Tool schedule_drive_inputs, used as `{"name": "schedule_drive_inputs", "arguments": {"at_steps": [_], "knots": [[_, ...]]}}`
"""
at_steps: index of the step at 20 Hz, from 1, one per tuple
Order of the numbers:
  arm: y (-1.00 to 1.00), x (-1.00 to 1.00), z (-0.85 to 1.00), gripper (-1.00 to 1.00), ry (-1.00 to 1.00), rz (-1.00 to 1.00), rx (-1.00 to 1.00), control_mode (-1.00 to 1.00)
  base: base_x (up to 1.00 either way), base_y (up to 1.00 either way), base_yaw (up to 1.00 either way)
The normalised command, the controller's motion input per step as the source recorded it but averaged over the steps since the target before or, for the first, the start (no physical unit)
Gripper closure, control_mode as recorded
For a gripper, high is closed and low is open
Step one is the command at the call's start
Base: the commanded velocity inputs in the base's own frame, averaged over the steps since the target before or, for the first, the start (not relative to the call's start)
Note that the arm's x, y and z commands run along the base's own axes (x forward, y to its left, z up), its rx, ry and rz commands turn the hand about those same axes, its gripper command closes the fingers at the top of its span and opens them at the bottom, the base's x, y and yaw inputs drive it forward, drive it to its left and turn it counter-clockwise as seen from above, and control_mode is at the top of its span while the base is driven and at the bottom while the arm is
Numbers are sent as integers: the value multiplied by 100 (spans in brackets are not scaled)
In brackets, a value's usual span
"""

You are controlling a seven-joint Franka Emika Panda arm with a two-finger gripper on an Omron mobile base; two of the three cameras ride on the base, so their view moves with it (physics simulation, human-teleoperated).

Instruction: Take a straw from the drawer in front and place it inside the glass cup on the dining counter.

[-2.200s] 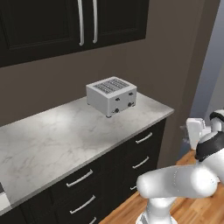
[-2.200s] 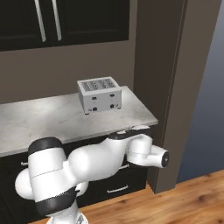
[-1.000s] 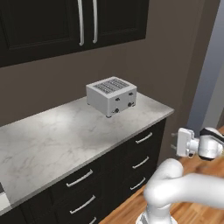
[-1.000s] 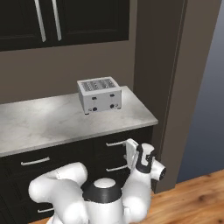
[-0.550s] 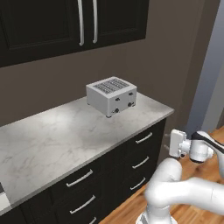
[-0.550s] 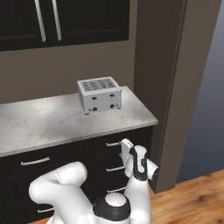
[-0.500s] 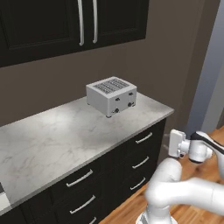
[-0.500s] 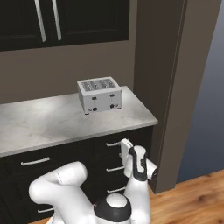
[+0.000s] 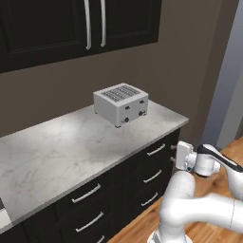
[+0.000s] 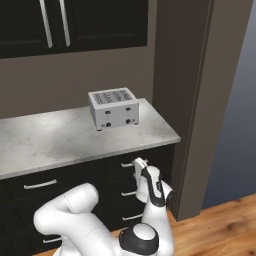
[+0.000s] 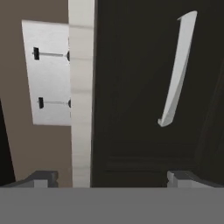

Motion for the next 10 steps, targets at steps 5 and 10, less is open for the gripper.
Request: {"name": "schedule_drive_inputs", "arguments": {"at_steps": [5, 10], "knots": [[10, 43, -25, -100, 0, 0, 0, -100, 0, 0, 0], [5, 46, -28, -100, 0, 0, 0, -100, 0, 0, 0]]}}
